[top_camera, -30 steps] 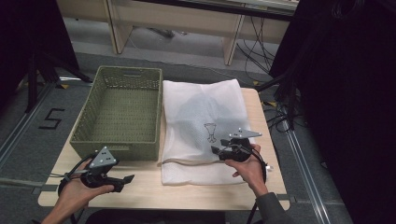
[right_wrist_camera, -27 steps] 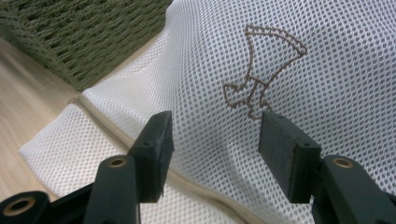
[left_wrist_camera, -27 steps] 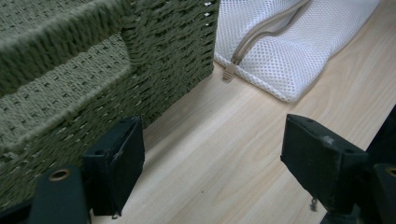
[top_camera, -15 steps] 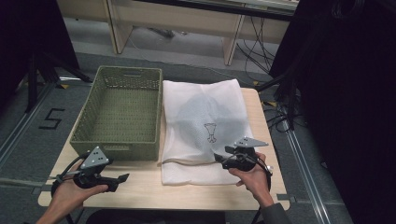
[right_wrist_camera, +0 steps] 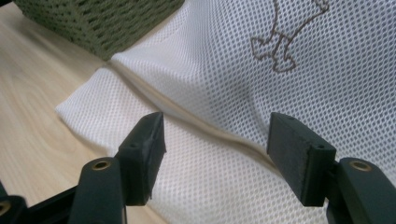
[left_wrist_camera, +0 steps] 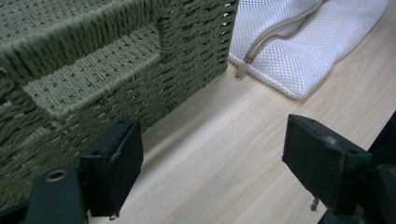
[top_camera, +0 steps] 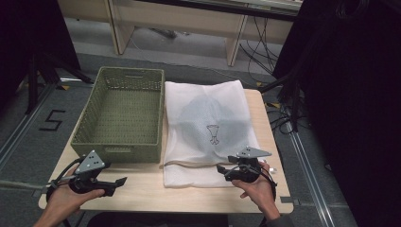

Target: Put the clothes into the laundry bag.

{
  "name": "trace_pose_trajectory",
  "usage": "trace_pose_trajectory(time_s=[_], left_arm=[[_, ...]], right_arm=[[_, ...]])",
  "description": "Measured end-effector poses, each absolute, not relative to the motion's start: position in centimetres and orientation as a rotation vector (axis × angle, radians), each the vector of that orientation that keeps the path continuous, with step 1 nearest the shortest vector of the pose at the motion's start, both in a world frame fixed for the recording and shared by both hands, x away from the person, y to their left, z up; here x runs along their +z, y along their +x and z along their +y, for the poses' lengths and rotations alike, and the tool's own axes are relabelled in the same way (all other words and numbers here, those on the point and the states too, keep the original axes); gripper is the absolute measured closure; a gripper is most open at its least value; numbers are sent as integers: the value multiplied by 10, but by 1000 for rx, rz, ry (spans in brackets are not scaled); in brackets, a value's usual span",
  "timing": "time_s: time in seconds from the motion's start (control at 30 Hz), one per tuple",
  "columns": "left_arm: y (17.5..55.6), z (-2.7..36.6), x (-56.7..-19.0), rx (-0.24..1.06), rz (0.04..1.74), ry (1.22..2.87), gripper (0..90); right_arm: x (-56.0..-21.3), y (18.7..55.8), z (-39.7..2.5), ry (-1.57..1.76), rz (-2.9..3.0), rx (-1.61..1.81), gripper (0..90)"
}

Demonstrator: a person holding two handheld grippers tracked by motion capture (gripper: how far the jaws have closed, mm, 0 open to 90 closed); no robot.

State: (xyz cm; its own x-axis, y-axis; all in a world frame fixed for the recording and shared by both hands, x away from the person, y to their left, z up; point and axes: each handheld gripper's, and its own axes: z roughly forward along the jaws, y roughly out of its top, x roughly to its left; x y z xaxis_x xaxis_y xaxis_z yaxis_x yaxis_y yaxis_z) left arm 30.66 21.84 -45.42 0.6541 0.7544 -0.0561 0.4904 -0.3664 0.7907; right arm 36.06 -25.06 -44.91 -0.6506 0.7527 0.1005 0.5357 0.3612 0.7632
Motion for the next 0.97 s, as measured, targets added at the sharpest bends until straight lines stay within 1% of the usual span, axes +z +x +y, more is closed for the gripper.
trace_pose_trajectory(time_s=[0.17,0.2,0.3,0.33,0.37,0.4,0.43,0.5,0.53,0.57,0.63,0.67,0.7,0.73,0.8,0.83,0.97], left_arm=[[302,224,-455,408,973,2061,196],[301,222,-457,395,999,2024,196],[297,221,-459,402,996,2011,196],[295,223,-458,404,980,2051,196],[294,220,-460,389,1013,2011,196],[294,223,-459,406,983,2054,196],[294,224,-459,407,970,2070,196],[295,222,-460,409,985,2051,196],[295,224,-460,407,979,2068,196],[295,222,-461,401,1001,2045,196],[295,224,-461,423,977,2058,196],[295,223,-461,400,999,2052,196],[295,222,-462,403,1007,2042,196],[295,223,-461,399,995,2064,196],[295,222,-462,394,1004,2046,196],[295,224,-460,404,983,2074,196],[295,224,-461,409,986,2067,196]], right_arm=[[-453,350,-252,1155,2394,1144,360],[-454,348,-253,1156,2400,1150,359],[-456,341,-255,1149,2415,1116,350],[-456,338,-255,1159,2416,1104,350],[-457,335,-256,1144,2417,1098,349],[-457,332,-255,1183,2420,1096,349],[-459,334,-257,1084,2427,1088,349],[-458,331,-256,1134,2429,1071,350],[-459,333,-257,1094,2422,1070,349],[-460,333,-256,1098,2416,1077,349],[-460,333,-256,1100,2422,1071,350],[-460,333,-256,1107,2427,1072,349],[-460,333,-256,1098,2426,1074,350],[-459,334,-257,1081,2429,1065,349],[-459,335,-257,1085,2429,1068,349],[-460,335,-256,1092,2416,1081,349],[-459,336,-256,1087,2434,1077,349]])
